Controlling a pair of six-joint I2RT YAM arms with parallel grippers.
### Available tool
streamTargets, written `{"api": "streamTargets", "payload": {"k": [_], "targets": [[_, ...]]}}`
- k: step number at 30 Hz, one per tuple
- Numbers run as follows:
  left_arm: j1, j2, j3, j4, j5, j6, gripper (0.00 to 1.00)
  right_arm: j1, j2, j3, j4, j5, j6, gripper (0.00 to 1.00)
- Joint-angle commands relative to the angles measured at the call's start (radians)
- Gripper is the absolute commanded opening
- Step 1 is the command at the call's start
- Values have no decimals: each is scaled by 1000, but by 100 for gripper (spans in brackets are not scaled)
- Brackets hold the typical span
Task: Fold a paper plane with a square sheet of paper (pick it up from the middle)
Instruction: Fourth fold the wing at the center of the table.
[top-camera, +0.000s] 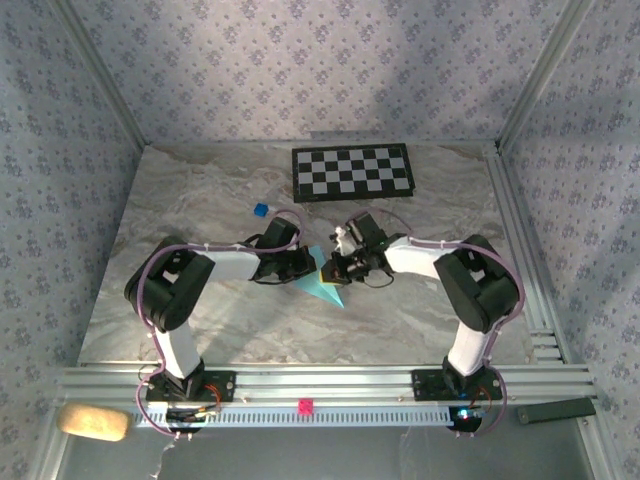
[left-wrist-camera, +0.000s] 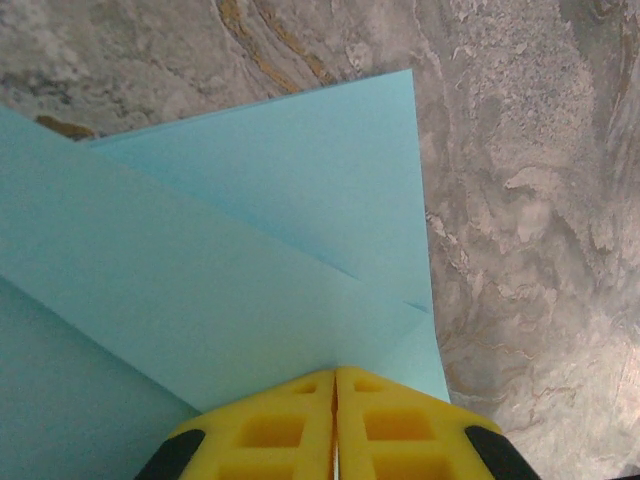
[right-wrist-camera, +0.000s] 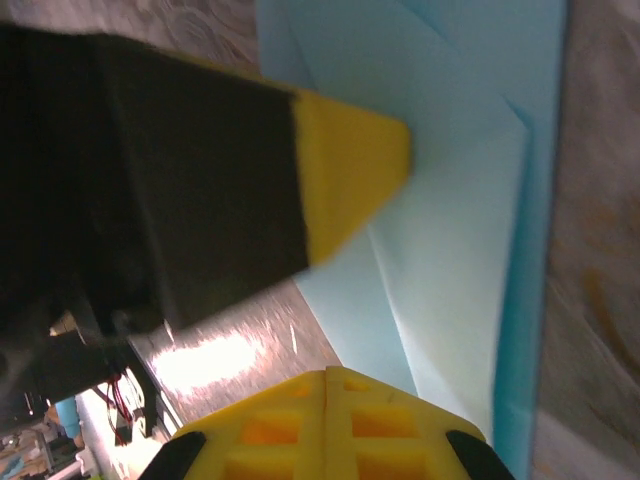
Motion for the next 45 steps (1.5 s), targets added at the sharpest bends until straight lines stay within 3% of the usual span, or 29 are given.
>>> {"api": "streamTargets", "payload": {"k": [1, 7, 33, 45], "targets": [[4, 38, -12, -68, -62, 23, 8, 14, 85, 31, -30, -14, -5, 0], [6, 36, -13, -77, -75, 26, 8, 18, 116, -13, -36, 25, -15, 0], [30, 46, -17, -83, -73, 36, 8, -45, -145, -321, -105, -16, -156, 2], [29, 43, -21, -77, -66, 35, 8, -76, -283, -252, -153, -61, -136, 2]]}}
